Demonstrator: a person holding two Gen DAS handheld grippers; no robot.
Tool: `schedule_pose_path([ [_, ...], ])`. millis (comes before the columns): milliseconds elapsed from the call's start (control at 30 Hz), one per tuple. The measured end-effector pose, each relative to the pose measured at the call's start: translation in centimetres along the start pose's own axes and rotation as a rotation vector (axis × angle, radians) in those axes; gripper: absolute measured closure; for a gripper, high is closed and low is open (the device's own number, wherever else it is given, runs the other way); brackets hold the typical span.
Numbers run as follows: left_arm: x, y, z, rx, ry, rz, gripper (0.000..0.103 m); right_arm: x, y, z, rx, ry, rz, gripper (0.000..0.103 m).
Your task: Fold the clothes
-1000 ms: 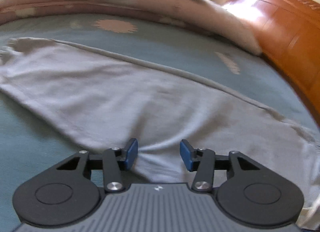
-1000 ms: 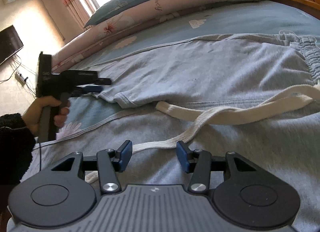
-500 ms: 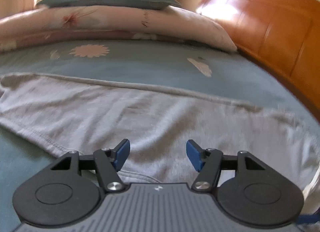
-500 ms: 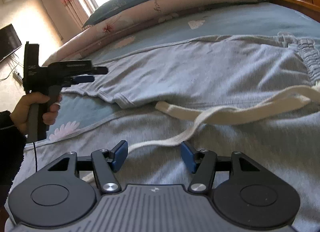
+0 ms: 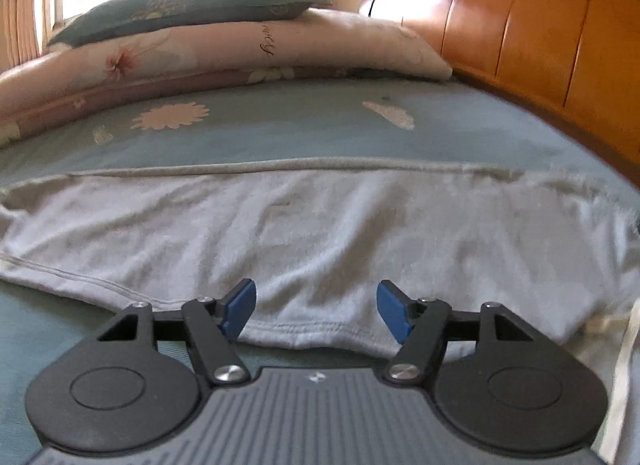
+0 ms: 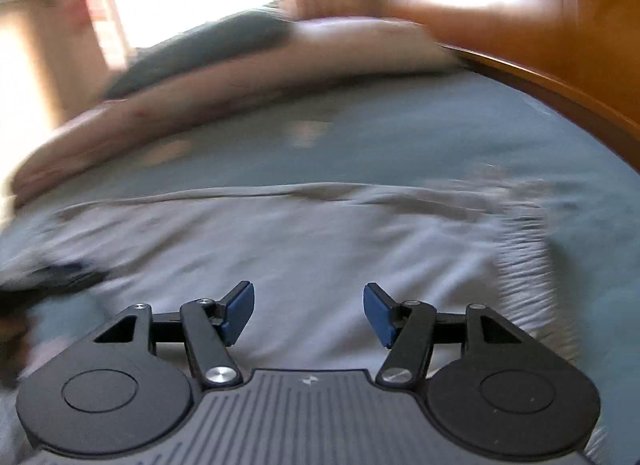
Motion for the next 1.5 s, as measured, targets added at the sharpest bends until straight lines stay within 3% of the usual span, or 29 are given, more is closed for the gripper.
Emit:
schedule_pose_path([
  [133,-1.0,0.1,-0.1,0.030,0.004,0.100,0.036,3.0,-0.5,-6.3,0.106,0.138,0.086,0.038],
  [167,-1.3,-0.1,-0.1,0.034,0.003,0.126,0.036,3.3,-0.3,-8.0,0.143,0.188,0.116,0.040],
  [267,-2.7,-1.1,0.3,0.045,-0.011,0.189,0.036,3.0,-0.2,-11.5,0.273,0.272,0.163,0.060],
  [300,-3.1,-1.6,0.4,0.044,-0.015,0.204,0.035,2.4,-0.6,-11.2,0.331,0.268,0.165,0.056],
  [367,-4.0,-2.6,0.3,0.046,-0.021,0.233,0.035,1.7,-1.4,-9.2,0.335,0.233,0.182,0.049],
  [567,-6.4,-5.2,-0.5,0.027,-0.039,0.359,0.035,0.2,-2.8,-2.9,0.302,0.125,0.297,0.048],
  [700,-8.5,-7.0,-0.5,-0.058,-0.067,0.440,0.035,-1.2,-4.4,1.0,0.258,0.009,0.380,0.048],
  [933,-8.2,-7.8,4.3,-0.232,-0.166,0.457,0.027,-3.4,-5.1,7.8,0.048,-0.223,0.578,0.048],
  [1033,-8.2,-8.1,6.3,-0.306,-0.209,0.464,0.027,-3.5,-5.4,9.3,-0.035,-0.241,0.614,0.048],
  [1133,-7.6,-8.1,9.5,-0.369,-0.266,0.461,0.031,-2.8,-5.7,10.1,-0.019,-0.232,0.630,0.048],
  [1233,-6.7,-7.4,14.2,-0.453,-0.322,0.456,0.052,-2.0,-6.0,11.6,-0.027,-0.223,0.629,0.048],
  [1333,-6.2,-6.4,19.0,-0.575,-0.315,0.446,0.054,-0.5,-6.2,14.0,-0.052,-0.216,0.635,0.048],
  [1500,-5.2,-4.9,26.7,-0.679,-0.281,0.439,0.054,3.8,-8.8,20.0,-0.139,-0.206,0.628,0.048],
])
Point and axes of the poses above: each gripper's, at about its wrist camera, not at the fingertips, and x roughly the way its jaws point, z to its left, y to its underside, the point moved 10 cm from there along x, roughly the way its jaws point, and after that the axes turned 10 degrees about -y, right-handed, at the moved point
